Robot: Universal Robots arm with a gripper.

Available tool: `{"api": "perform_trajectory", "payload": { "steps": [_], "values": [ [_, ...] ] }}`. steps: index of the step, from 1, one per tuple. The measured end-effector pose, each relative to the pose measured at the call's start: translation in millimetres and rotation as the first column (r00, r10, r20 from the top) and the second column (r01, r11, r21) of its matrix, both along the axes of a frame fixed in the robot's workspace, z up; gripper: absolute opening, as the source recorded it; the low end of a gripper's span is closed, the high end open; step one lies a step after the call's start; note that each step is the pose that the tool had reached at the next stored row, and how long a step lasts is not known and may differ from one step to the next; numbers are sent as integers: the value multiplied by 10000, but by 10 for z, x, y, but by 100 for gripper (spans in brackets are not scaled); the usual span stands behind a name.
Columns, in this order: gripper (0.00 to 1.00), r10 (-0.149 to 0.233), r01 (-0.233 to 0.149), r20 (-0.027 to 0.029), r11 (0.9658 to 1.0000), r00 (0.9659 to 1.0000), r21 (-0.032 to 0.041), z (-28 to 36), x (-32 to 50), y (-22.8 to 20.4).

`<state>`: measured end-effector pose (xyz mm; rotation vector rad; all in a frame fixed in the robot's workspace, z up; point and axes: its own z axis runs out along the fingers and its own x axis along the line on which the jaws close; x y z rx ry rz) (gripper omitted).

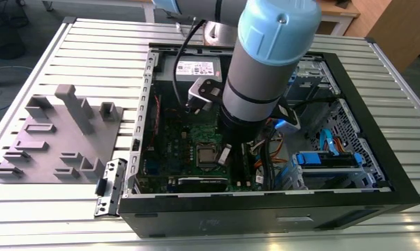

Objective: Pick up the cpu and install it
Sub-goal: 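Install the first cpu locking lever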

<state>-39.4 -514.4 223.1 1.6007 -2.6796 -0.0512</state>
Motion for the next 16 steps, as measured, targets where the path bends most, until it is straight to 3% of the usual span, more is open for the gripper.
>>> {"api": "perform_trajectory", "payload": {
  "steps": [5,8,12,16],
  "values": [
    [11,0,0,18,10000,10000,-3,-3,-40,23],
    [11,1,-1,79,10000,10000,-5,-17,-147,70],
    [11,1,-1,121,10000,9999,-2,-21,-249,166],
    [11,0,0,236,10000,9997,-4,11,-306,180]
  ]
}}
